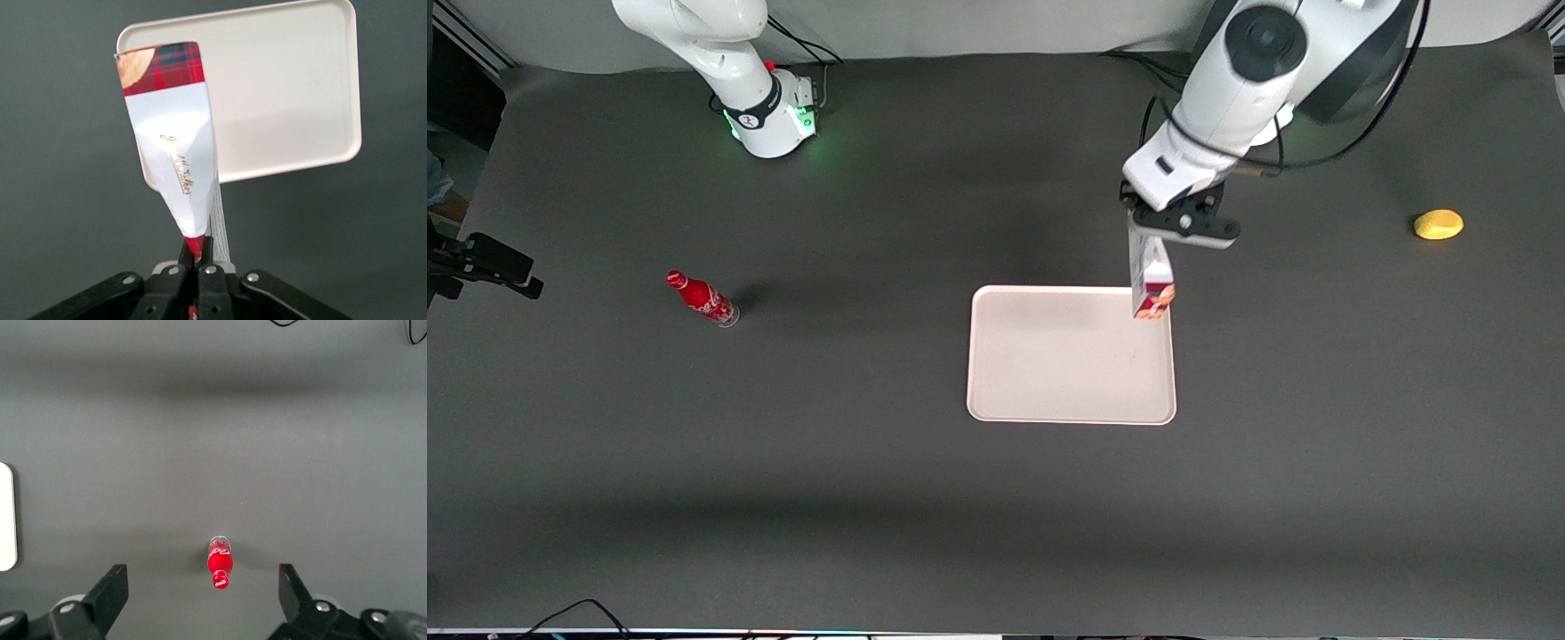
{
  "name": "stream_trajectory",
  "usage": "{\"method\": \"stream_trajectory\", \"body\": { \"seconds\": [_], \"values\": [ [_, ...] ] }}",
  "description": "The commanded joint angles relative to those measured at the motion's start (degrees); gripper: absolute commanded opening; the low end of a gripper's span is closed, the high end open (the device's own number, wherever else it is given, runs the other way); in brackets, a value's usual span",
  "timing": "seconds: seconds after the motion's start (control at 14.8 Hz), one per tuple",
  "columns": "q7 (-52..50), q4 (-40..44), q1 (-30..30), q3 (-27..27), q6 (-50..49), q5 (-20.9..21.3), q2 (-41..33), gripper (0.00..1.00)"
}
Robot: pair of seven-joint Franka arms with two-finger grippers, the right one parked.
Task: Place red cookie box on tray
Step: 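Carry the held box over the white tray, then lower the box onto the tray and open the left gripper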
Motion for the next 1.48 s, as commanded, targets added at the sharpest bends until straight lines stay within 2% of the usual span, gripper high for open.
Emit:
{"method": "stream_trajectory", "body": {
  "seconds": [0.0, 0.07, 0.27, 0.47, 0.67, 0.94, 1.35, 1.41],
  "values": [
    [1.4, 2.3, -0.4, -0.3, 9.3, 7.7, 10.7, 0.00],
    [0.3, 3.7, -0.4, -0.3, 10.4, 9.2, 13.8, 0.00],
    [-0.5, 9.0, -0.4, 0.6, 10.0, 10.3, 21.9, 0.00],
    [-1.3, 10.8, -0.5, 1.9, 9.8, 13.0, 26.0, 0.00],
    [-2.4, 10.4, -0.5, 3.4, 10.2, 14.4, 27.5, 0.00],
    [-9.2, 9.2, -0.7, 3.5, 10.6, 14.4, 28.4, 0.00],
    [-9.3, 6.1, -0.5, 3.7, 16.0, 14.7, 29.6, 0.00],
    [-9.3, 6.1, -0.5, 3.7, 16.3, 15.8, 29.9, 0.00]
  ]
}}
